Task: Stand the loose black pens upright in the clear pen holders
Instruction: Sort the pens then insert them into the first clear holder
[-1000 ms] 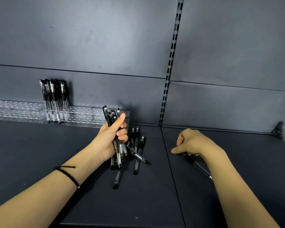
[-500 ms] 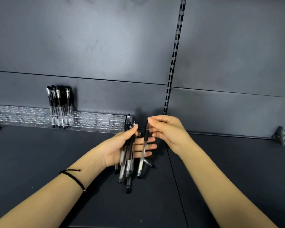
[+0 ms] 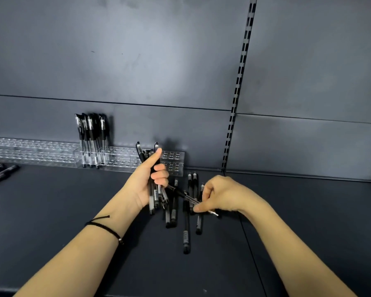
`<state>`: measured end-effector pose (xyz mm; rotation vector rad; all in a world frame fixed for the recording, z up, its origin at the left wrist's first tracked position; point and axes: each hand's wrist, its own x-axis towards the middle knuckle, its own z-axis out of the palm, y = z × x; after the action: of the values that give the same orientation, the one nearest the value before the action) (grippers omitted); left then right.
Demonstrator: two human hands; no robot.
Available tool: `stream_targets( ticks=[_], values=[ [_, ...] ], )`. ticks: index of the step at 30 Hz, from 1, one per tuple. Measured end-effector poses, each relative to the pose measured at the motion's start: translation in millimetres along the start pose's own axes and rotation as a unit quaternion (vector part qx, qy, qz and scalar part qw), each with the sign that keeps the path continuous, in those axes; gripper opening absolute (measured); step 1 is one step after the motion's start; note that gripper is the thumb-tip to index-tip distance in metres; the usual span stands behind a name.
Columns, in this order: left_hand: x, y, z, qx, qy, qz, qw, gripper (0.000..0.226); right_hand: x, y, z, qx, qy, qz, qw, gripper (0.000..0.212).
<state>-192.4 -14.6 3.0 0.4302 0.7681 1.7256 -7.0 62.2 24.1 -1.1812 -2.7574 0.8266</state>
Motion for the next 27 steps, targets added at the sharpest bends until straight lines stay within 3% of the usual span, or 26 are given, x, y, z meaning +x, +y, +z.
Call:
stream_targets(
  ticks=[3, 8, 11, 17, 20, 22, 25, 27],
  values=[
    [0.5, -3.7, 1.4, 0.022, 0.003, 0.009, 1.0, 0.021, 0.4, -2.7, 0.6, 0.056, 0.053, -0.01, 0.997, 0.024],
    [0.7, -16.4, 6.1, 0.056, 0.059, 0.007, 0.997, 0.022, 4.6, -2.6, 5.0, 0.19, 0.166, -0.029, 0.967, 0.024],
    [1.6, -20.9, 7.2, 0.032, 0.087, 0.003, 0.996, 0.021, 7.6, -6.1, 11.7, 0.267, 0.157, -0.048, 0.95, 0.021],
    [2.4, -25.3, 8.9, 0.049, 0.074, 0.041, 0.995, 0.025, 8.2, -11.8, 19.8, 0.317, 0.132, -0.076, 0.936, 0.025],
    [-1.7, -25.7, 11.5, 0.097, 0.062, 0.027, 0.993, 0.029, 7.3, -15.7, 24.5, 0.298, 0.094, -0.112, 0.943, 0.029],
    [-4.0, -22.8, 12.4, 0.125, 0.065, 0.023, 0.99, 0.03, 7.4, -17.9, 24.1, 0.263, 0.078, -0.109, 0.955, 0.044],
    [-1.6, -15.2, 9.9, 0.056, 0.043, 0.027, 0.997, 0.023, 12.5, -7.6, 14.4, 0.108, 0.186, -0.042, 0.976, 0.065],
    [0.2, -13.3, 6.5, 0.02, 0.03, 0.027, 0.999, 0.019, 14.0, 4.2, 10.4, 0.013, 0.204, 0.01, 0.979, 0.067]
  ],
)
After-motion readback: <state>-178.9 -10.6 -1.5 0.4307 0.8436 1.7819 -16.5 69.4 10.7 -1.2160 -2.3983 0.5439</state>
